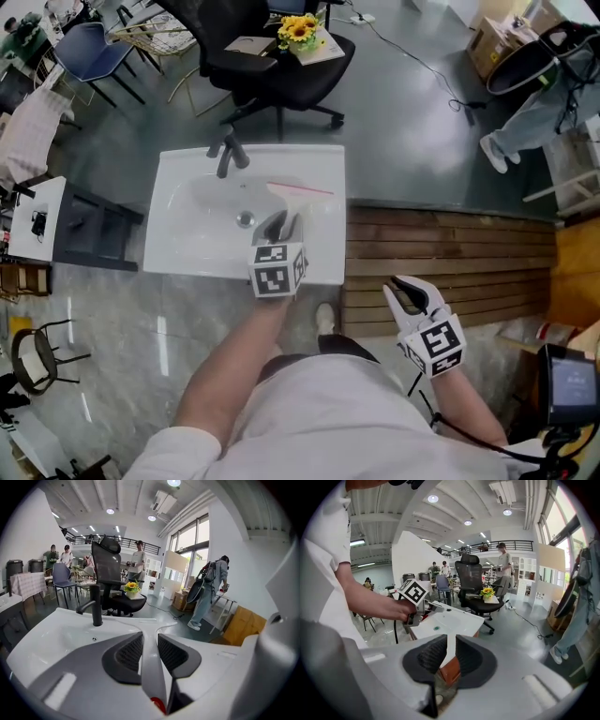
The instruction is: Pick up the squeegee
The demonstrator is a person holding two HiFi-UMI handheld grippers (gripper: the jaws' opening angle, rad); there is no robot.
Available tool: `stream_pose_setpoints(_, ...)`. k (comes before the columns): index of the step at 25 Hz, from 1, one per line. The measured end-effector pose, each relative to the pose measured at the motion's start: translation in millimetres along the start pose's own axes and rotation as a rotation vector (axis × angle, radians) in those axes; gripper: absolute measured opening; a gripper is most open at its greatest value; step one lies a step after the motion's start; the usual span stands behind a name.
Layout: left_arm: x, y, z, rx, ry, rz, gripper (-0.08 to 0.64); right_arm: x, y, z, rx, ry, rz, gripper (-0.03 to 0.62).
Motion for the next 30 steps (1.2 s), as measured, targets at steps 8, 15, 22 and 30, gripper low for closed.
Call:
stream_pose_setpoints(8, -4, 103, 19, 0.059, -0.004, -0.068, 0.109, -18, -11, 58, -0.014, 0.041, -0.037, 0.043)
stream_pose_setpoints(15, 9, 195, 50, 0.088, -0.002, -0.104, 0.109, -30, -14, 119, 0.010, 0.067, -0.074, 0.035)
stream_pose_setpoints(22, 25, 282, 82, 0.098, -0.009, -0.142, 0.109, -34, -7, 173, 0.036, 0.082, -0.102, 0.028)
stream_pose_setpoints(30, 48, 363, 95, 0.132, 0.003, -0.190, 0.109, -24, 6, 224, 0.062, 0.093, -0.112, 0.018)
Point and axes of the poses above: the fingertips, and each gripper's own axes: y backward along the fingers, z to its left, x out of its underside, the point moved 1 cm from there along y, backward along the fingers, and after that the axes turned 5 degrees about -y, right-handed, at the moved point
